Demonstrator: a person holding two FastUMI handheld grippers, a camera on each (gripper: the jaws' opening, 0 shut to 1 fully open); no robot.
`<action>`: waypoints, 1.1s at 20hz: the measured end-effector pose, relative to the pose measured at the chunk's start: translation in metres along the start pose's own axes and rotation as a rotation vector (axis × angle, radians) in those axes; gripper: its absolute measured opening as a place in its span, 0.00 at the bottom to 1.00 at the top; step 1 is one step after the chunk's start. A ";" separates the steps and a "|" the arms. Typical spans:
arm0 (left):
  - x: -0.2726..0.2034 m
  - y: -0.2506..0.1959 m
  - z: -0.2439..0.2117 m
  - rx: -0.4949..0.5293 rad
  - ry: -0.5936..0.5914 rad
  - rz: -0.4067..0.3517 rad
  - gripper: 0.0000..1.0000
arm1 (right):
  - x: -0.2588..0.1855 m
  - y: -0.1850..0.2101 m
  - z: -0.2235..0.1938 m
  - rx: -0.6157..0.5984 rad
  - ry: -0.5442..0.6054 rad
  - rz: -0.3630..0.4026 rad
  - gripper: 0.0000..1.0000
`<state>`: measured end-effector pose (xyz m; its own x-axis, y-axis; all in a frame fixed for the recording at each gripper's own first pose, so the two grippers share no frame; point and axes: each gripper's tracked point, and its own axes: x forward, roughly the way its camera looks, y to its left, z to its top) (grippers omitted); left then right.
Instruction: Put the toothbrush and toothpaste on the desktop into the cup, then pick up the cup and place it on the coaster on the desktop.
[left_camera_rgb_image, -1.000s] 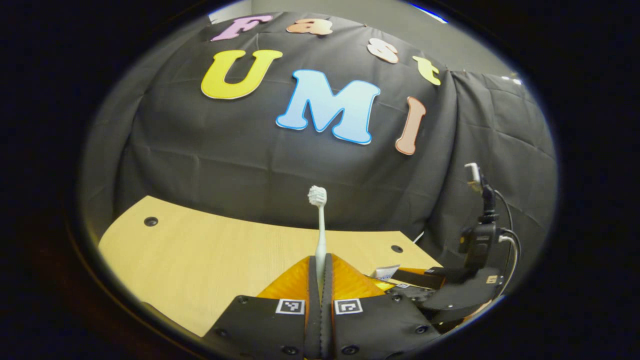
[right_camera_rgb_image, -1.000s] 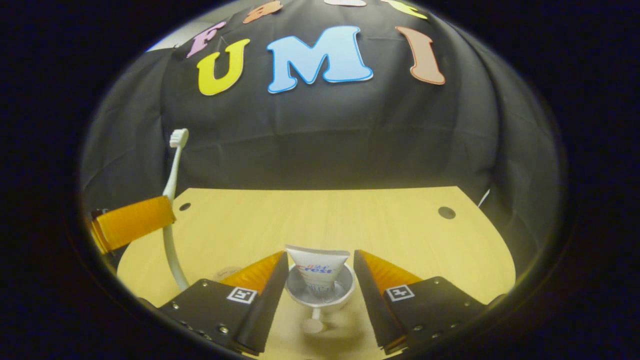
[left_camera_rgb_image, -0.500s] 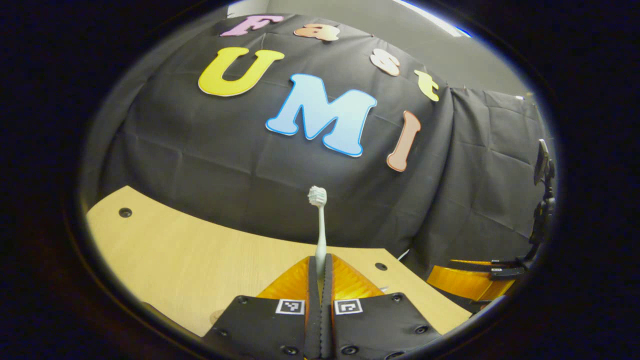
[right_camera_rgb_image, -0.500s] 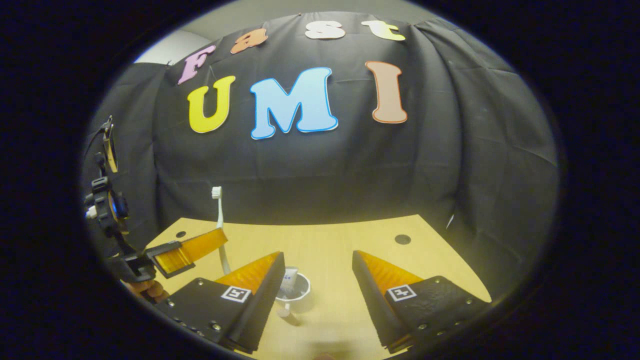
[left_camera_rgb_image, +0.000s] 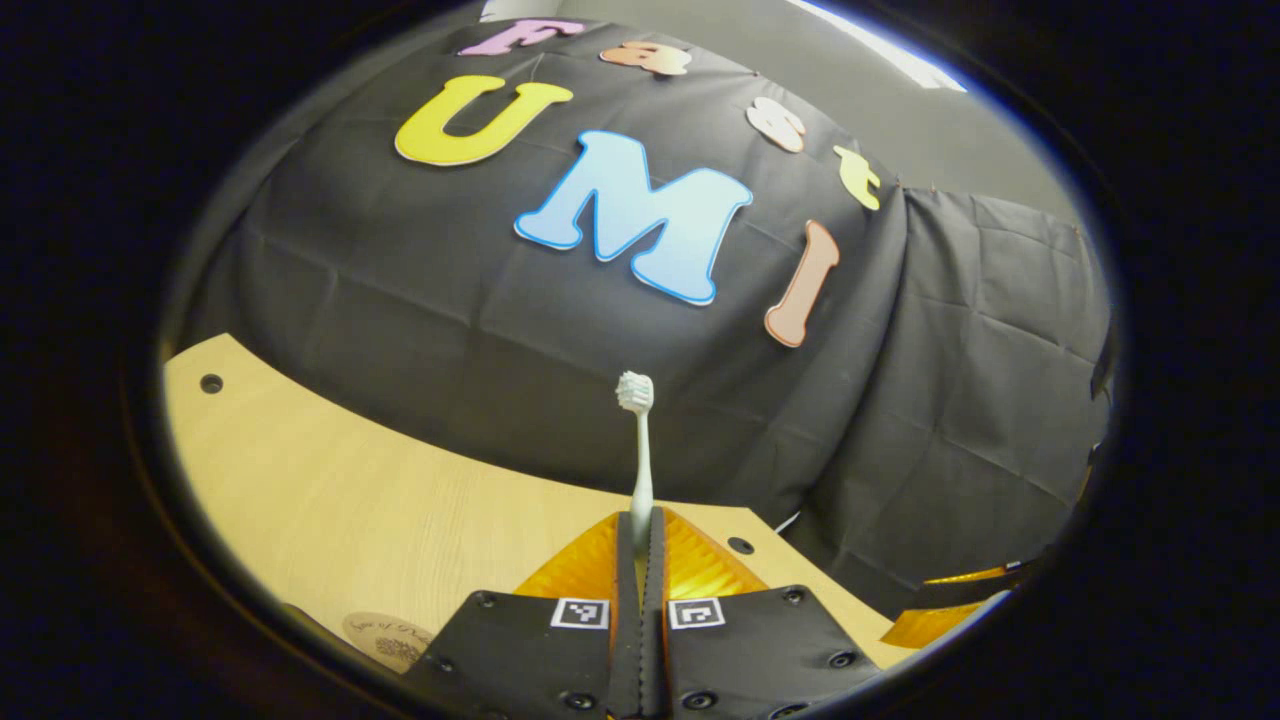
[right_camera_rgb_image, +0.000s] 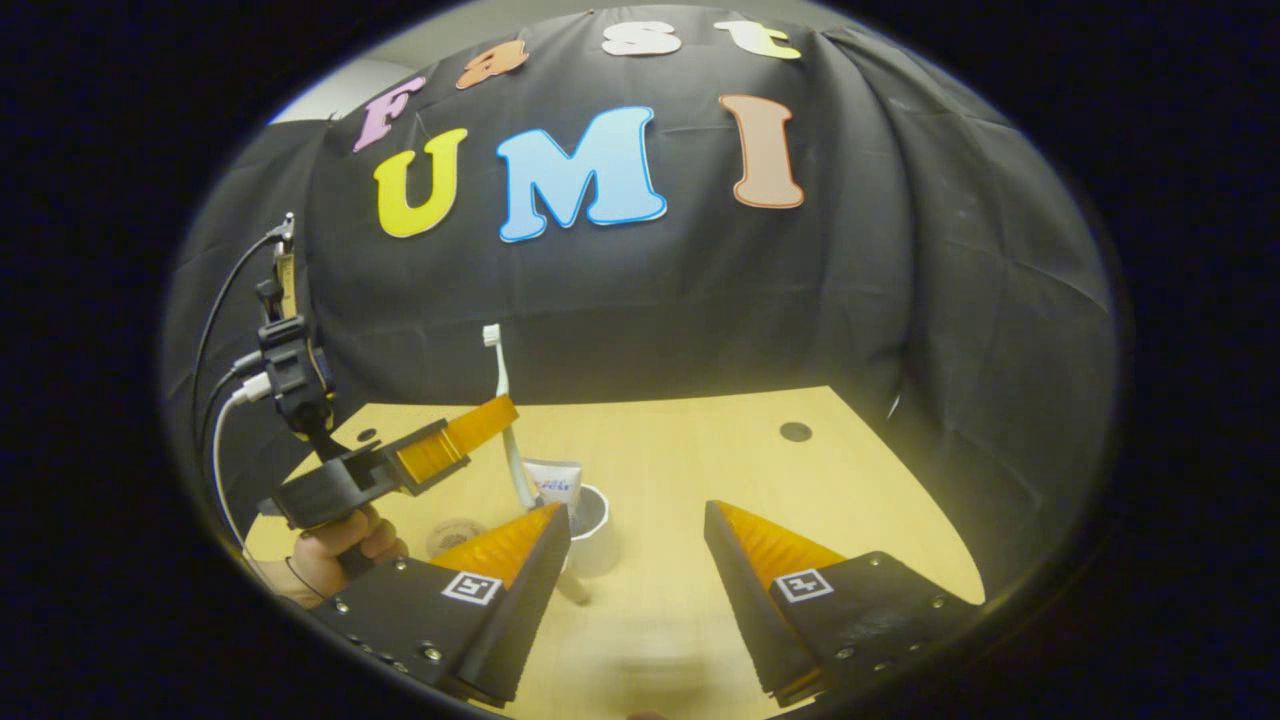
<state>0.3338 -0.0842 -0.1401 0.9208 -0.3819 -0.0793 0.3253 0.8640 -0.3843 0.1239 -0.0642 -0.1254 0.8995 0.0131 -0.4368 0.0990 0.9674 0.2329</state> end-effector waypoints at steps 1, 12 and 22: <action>0.000 0.000 -0.003 -0.001 0.001 0.003 0.07 | 0.001 0.000 -0.001 0.003 0.005 0.004 0.84; -0.004 -0.014 -0.035 0.112 0.062 0.001 0.13 | 0.005 0.005 -0.006 0.022 0.029 0.045 0.84; -0.021 -0.010 -0.050 0.115 0.147 0.022 0.63 | 0.013 0.012 -0.006 0.036 0.049 0.064 0.84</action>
<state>0.3001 -0.1017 -0.1809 0.8892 -0.3992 -0.2234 0.3358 0.9013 -0.2736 0.1349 -0.0505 -0.1331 0.8828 0.0876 -0.4615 0.0582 0.9545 0.2925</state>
